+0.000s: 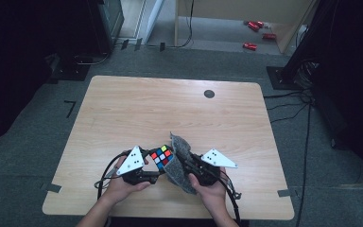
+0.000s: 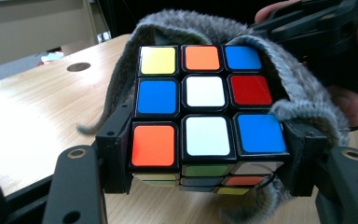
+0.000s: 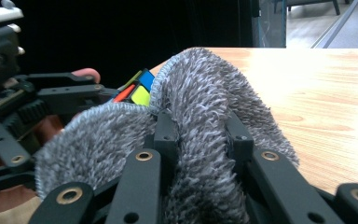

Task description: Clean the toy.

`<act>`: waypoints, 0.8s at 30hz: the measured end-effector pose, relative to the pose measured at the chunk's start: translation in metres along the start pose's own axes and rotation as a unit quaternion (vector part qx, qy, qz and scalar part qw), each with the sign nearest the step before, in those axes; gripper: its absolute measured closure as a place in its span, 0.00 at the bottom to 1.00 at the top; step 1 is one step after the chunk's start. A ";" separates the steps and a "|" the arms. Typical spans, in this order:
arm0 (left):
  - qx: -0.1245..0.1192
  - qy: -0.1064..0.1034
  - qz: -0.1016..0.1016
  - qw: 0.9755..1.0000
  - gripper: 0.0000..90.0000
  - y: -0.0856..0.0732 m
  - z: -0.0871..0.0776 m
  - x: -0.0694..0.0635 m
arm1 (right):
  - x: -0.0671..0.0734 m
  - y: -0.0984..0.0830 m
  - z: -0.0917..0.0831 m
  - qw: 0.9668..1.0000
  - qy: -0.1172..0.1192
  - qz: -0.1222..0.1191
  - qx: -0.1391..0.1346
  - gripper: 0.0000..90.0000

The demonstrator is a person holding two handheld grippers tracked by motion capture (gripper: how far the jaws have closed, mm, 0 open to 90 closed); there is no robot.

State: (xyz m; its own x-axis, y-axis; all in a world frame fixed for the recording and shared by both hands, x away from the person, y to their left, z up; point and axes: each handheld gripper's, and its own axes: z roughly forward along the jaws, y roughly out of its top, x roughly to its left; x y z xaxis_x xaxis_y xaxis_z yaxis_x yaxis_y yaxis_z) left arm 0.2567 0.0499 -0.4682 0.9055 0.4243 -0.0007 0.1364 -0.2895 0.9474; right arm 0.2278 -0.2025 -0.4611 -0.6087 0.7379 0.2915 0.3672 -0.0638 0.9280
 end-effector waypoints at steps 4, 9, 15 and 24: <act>0.011 -0.001 0.013 1.000 0.39 -0.001 0.005 -0.005 | 0.006 0.006 -0.002 1.000 0.008 -0.007 -0.009 0.81; -0.006 -0.005 -0.006 1.000 0.39 0.001 0.000 0.000 | -0.002 0.001 0.000 1.000 0.003 0.012 -0.003 0.81; 0.000 -0.008 -0.009 1.000 0.39 -0.001 0.000 0.003 | 0.004 0.005 -0.001 1.000 0.016 0.017 -0.010 0.82; -0.029 0.013 -0.033 0.999 0.39 0.003 -0.009 0.010 | -0.008 -0.004 0.003 1.000 -0.005 0.010 0.017 0.82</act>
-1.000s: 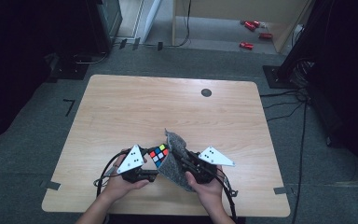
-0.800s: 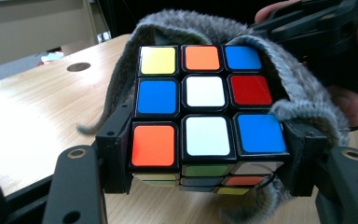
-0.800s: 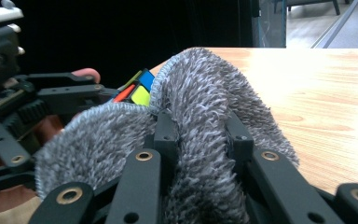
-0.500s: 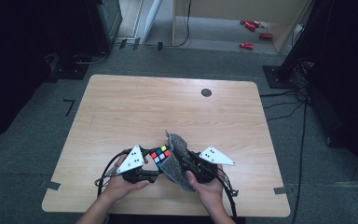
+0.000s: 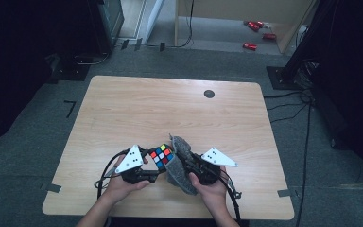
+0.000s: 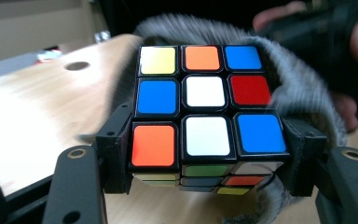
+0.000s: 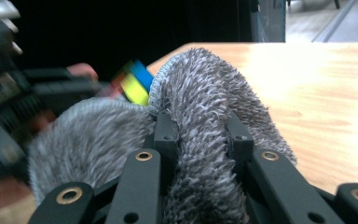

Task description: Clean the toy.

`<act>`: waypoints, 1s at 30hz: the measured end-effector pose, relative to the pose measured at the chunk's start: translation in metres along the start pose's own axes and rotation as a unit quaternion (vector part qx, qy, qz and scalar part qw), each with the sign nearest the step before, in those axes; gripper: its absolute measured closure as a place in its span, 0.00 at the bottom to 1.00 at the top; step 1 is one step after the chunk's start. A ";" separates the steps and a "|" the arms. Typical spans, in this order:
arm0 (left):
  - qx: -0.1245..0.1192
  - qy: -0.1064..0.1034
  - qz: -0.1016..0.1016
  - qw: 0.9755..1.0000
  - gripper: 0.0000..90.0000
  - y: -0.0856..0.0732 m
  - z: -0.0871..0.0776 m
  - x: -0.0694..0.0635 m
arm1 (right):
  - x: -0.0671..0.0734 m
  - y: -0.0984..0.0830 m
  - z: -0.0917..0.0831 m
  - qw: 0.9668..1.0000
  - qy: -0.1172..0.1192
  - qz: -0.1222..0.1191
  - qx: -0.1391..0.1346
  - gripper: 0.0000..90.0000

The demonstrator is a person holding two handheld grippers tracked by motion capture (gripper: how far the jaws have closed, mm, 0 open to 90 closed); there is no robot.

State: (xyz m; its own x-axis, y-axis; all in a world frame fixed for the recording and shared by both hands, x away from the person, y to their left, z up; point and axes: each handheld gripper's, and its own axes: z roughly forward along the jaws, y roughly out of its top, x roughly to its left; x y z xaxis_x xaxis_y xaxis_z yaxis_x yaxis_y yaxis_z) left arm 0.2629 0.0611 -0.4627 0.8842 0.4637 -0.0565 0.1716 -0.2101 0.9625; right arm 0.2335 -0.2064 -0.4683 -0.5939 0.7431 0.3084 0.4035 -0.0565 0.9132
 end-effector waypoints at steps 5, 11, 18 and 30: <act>-0.037 -0.004 -0.069 0.997 0.39 0.003 -0.013 0.018 | -0.003 -0.007 0.006 0.999 0.039 -0.031 0.002 0.81; -0.042 -0.021 -0.095 0.994 0.39 0.003 -0.013 0.020 | 0.007 -0.017 0.016 0.990 0.105 -0.097 -0.003 0.80; -0.039 -0.035 -0.116 0.992 0.39 0.003 -0.011 0.023 | 0.019 -0.020 0.019 0.976 0.088 -0.198 0.008 0.79; -0.044 -0.048 -0.124 0.990 0.39 0.004 -0.010 0.020 | 0.029 -0.030 0.026 0.967 0.067 -0.244 -0.005 0.77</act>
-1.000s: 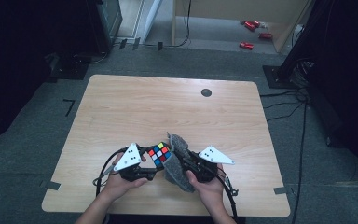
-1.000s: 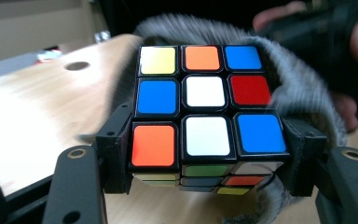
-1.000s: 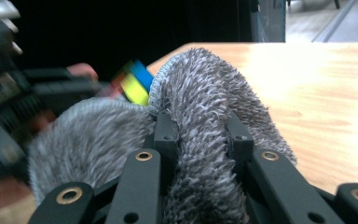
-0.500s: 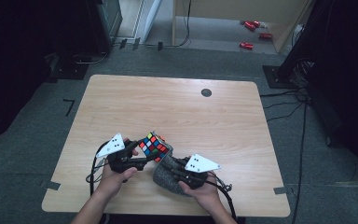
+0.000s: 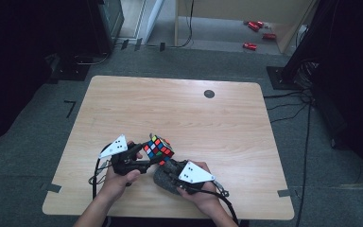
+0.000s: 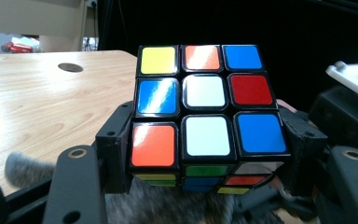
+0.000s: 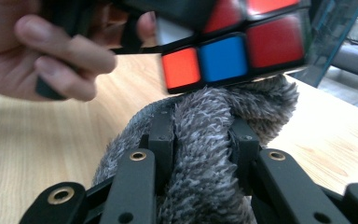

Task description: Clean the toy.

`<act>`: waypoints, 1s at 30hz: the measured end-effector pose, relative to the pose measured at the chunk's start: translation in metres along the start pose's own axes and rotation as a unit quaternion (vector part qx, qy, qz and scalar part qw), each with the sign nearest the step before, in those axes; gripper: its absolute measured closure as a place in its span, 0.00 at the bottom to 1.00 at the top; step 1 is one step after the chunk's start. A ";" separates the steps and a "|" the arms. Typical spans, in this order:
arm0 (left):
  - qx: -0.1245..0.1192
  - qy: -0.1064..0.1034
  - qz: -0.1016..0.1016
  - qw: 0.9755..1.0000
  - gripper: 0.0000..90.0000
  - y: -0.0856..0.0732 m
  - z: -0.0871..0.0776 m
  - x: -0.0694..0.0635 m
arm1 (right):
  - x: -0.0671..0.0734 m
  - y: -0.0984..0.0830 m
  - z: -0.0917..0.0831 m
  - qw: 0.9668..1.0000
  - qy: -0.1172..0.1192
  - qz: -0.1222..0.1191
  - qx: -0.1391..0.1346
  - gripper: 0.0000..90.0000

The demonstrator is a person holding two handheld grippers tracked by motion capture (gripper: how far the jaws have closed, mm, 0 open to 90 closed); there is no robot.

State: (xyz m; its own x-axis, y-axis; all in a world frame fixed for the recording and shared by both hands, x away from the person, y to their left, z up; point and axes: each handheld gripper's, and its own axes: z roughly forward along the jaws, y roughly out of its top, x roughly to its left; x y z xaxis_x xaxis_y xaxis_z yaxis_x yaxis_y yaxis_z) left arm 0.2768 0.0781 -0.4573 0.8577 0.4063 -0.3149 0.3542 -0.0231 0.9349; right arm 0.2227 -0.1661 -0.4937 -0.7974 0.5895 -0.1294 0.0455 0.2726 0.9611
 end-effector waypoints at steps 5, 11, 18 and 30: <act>0.000 0.000 -0.002 1.000 0.39 0.000 0.001 -0.001 | -0.014 0.003 -0.006 0.999 -0.040 0.025 -0.024 0.77; 0.000 0.001 0.000 1.000 0.39 0.000 0.002 -0.002 | -0.003 0.000 0.000 1.000 -0.017 0.020 -0.009 0.76; 0.004 0.002 0.009 1.000 0.39 0.000 0.003 -0.005 | -0.014 0.004 -0.005 0.998 -0.038 0.037 -0.020 0.76; 0.002 0.012 0.010 1.000 0.39 0.001 0.002 -0.004 | -0.003 0.002 0.004 1.000 -0.010 0.028 -0.001 0.78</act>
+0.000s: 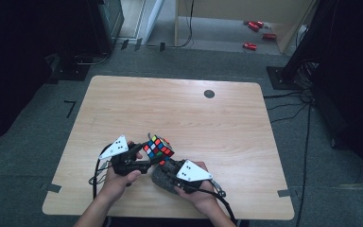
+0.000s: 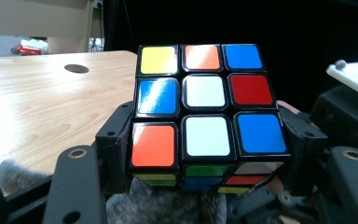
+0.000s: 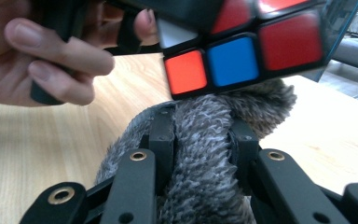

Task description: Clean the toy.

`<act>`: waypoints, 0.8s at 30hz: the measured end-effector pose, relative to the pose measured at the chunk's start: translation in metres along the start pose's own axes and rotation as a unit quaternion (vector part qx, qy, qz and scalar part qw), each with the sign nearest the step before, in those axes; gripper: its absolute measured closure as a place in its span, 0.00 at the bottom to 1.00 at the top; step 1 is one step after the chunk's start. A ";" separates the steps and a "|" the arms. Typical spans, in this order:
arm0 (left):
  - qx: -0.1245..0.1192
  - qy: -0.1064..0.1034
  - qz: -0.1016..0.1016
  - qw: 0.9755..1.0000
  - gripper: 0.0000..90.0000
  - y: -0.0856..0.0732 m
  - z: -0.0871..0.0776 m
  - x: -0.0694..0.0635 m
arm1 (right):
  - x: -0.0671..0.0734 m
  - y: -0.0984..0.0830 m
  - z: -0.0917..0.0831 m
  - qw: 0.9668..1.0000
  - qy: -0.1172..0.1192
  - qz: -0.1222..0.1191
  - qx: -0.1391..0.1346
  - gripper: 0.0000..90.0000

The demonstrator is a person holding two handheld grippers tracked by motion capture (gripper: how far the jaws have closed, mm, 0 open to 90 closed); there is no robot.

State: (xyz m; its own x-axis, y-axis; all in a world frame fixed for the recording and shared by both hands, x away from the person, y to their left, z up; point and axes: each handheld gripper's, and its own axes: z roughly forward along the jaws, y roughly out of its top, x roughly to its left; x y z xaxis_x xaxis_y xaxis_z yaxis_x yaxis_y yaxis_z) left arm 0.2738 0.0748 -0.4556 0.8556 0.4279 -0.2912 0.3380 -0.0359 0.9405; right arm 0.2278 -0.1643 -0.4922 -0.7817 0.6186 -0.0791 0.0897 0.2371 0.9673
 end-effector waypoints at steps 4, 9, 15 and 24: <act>0.005 -0.001 0.002 1.000 0.39 -0.001 0.002 -0.002 | -0.014 0.002 -0.007 0.999 -0.030 0.024 -0.015 0.78; 0.007 0.003 0.006 1.000 0.39 -0.001 0.003 -0.002 | -0.001 -0.003 0.001 1.000 -0.001 0.015 0.002 0.78; 0.006 0.003 0.006 1.000 0.39 0.000 0.002 -0.002 | -0.005 -0.001 -0.001 1.000 -0.002 0.017 -0.003 0.78; 0.007 0.005 0.007 1.000 0.39 0.000 0.002 -0.001 | 0.004 -0.003 0.003 1.000 0.005 0.002 0.006 0.78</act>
State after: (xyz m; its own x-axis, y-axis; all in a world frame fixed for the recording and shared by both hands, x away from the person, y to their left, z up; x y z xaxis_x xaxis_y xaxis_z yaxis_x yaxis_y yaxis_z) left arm 0.2731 0.0727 -0.4557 0.8567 0.4356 -0.2762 0.3314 -0.0545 0.9419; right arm 0.2266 -0.1606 -0.4965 -0.7881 0.6112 -0.0732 0.0997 0.2440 0.9646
